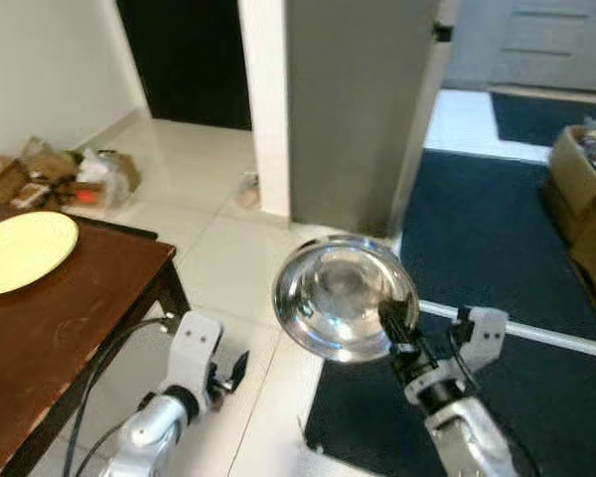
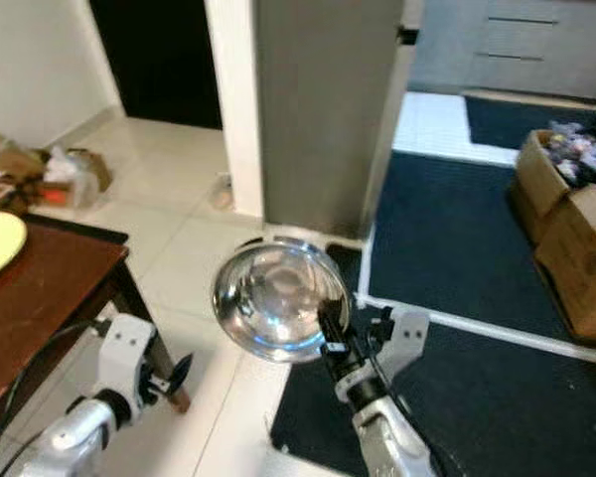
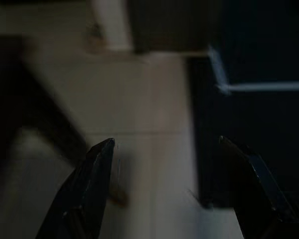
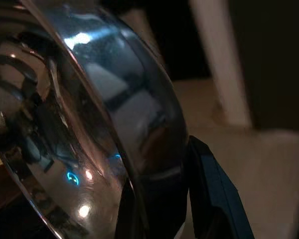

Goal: Setting the table

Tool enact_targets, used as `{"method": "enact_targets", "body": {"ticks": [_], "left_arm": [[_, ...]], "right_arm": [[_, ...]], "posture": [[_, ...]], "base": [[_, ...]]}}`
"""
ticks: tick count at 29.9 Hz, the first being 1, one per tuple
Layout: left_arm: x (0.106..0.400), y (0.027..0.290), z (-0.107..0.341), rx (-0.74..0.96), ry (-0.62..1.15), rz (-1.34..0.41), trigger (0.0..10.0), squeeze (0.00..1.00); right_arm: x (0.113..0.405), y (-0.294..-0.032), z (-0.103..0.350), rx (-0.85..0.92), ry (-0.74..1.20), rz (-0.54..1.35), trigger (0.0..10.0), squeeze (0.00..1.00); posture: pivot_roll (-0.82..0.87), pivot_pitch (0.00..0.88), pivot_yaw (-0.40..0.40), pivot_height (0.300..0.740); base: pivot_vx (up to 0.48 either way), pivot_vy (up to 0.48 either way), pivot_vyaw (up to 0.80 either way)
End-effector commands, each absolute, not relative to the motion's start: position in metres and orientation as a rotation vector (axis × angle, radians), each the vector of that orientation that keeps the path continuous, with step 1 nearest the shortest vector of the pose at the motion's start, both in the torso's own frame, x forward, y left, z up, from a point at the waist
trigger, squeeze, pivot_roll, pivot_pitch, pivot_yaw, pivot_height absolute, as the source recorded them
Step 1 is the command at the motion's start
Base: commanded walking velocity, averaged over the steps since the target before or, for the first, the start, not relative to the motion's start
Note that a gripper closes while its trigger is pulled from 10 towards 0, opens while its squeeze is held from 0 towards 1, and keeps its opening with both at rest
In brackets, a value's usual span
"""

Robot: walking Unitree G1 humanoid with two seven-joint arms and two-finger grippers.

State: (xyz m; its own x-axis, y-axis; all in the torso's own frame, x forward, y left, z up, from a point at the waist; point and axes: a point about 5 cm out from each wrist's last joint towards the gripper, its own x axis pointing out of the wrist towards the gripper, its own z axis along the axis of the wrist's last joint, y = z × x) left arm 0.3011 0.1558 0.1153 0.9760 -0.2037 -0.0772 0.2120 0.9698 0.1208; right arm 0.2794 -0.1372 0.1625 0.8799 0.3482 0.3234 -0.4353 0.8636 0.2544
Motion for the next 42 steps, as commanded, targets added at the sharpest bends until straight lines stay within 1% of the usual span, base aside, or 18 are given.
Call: {"method": "enact_targets", "body": {"ticks": [1, 5, 28, 40, 42], "left_arm": [[0.2960, 0.1614, 0.1093, 0.137, 0.075, -0.164, 10.0, 0.00], [0.2934, 0.1647, 0.1080, 0.138, 0.075, -0.120, 10.0, 0.00], [0.2949, 0.1634, 0.1031, 0.145, 0.091, -0.099, 10.0, 0.00], [0.2971, 0.1635, 0.1010, 0.161, 0.106, -0.094, 10.0, 0.00], [0.2992, 0.1632, 0.1069, 0.160, 0.085, -0.090, 10.0, 0.00]], "right_arm": [[0.2747, -0.1264, 0.1604, 0.294, -0.261, 0.481, 10.0, 0.00], [0.2720, -0.1231, 0.1594, 0.298, -0.249, 0.495, 10.0, 0.00], [0.2680, -0.1217, 0.1583, 0.300, -0.211, 0.513, 10.0, 0.00], [0.2684, -0.1238, 0.1580, 0.299, -0.208, 0.505, 10.0, 0.00], [0.2715, -0.1306, 0.1657, 0.310, -0.239, 0.463, 10.0, 0.00]], "posture": [[0.02, 0.075, 0.079, 0.740], [0.02, 0.076, 0.078, 0.740], [0.02, 0.077, 0.077, 0.740], [0.02, 0.072, 0.077, 0.740], [0.02, 0.073, 0.077, 0.740]], "base": [[0.000, 0.000, 0.77], [0.000, 0.000, 0.77], [0.000, 0.000, 0.77], [0.000, 0.000, 0.77], [0.000, 0.000, 0.77]]}}
